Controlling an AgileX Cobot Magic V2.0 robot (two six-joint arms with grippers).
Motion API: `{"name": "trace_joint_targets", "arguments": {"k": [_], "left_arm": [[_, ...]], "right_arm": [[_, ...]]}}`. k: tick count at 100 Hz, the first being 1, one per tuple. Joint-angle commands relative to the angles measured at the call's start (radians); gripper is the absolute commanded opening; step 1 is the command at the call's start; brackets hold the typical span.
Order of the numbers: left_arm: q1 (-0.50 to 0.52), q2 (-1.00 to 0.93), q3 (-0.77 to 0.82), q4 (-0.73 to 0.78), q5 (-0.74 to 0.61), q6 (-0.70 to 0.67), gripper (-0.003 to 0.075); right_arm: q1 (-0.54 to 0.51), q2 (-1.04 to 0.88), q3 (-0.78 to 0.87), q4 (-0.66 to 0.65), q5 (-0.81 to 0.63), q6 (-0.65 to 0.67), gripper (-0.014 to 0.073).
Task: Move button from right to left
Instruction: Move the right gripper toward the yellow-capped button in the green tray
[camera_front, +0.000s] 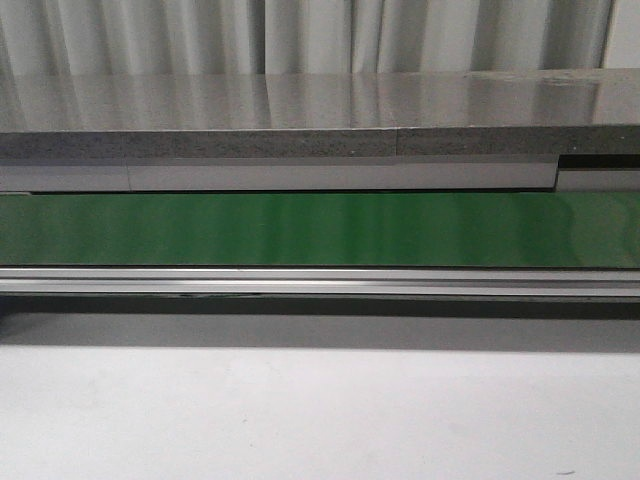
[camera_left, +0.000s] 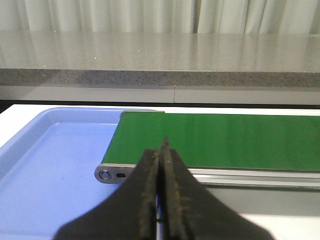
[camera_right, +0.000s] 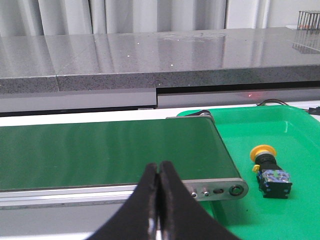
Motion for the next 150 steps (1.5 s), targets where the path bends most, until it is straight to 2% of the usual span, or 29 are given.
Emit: {"name": "trace_joint_targets", "arguments": {"k": [1, 87, 101, 125, 150], "left_arm": [[0.002, -0.031, 0.045, -0.004, -0.076, -0.013, -0.0020], [0.002, -0.031, 0.045, -0.004, -0.076, -0.013, -0.0020], [0.002, -0.031, 0.045, -0.004, -0.076, -0.013, -0.0020], [0.002, -0.031, 0.045, -0.004, -0.076, -0.013, -0.0020], [0.002, -0.031, 0.045, -0.004, -0.076, -0.013, -0.0020]], "right_arm": [[-0.004, -0.018, -0.014, -0.012, -0.086, 0.000, -0.0067], [-0.004, -0.018, -0.047, -0.012, -0.069, 0.000, -0.0067], [-0.004, -0.006, -0.142, -0.012, 0.009, 0.000, -0.0067], [-0.004, 0.090, -0.394, -0.012, 0.199, 0.000, -0.0067], [-0.004, 0.273, -0.608, -0.012, 0.272, 0.000, -0.0067]]}}
